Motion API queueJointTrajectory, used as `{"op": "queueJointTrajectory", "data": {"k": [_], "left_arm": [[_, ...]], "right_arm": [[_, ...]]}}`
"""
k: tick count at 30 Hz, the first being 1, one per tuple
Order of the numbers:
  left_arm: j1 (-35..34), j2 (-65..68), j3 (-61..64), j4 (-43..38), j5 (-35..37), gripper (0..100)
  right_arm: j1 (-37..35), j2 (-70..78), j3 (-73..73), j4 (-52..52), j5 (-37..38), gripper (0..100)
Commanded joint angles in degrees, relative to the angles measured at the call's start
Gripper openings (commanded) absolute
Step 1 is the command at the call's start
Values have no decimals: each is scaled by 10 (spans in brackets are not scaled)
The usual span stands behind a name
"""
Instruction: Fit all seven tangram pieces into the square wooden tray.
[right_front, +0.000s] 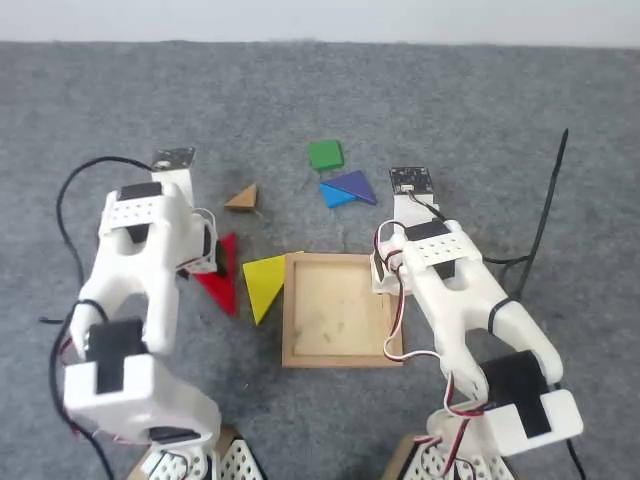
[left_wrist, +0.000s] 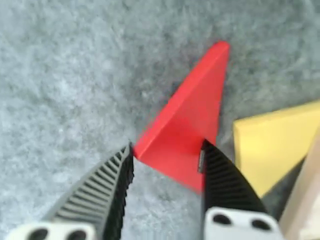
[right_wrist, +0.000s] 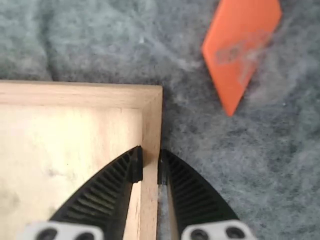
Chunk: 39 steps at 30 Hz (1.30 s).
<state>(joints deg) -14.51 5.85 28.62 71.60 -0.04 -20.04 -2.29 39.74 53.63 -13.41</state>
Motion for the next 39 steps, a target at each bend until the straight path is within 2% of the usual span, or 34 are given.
{"op": "queueJointTrajectory", "data": {"k": [1,6,12,19,28,34,39], "left_arm": [[33,-46,23,-6,-7,192],[62,-57,29,-19,-2,187],[86,-92,30,-20,29,120],[144,-91,31,-20,36,115],[156,-41,27,-24,36,114],[222,-39,28,-25,35,16],[259,-33,30,-25,35,13]], "right_arm": [[-16,2,-23,5,14,10],[-15,2,-23,5,14,10],[-15,2,-23,5,14,10],[-15,2,-23,5,14,10],[-15,2,-23,5,14,10],[-14,2,-23,5,14,10],[-13,4,-23,4,14,10]]}}
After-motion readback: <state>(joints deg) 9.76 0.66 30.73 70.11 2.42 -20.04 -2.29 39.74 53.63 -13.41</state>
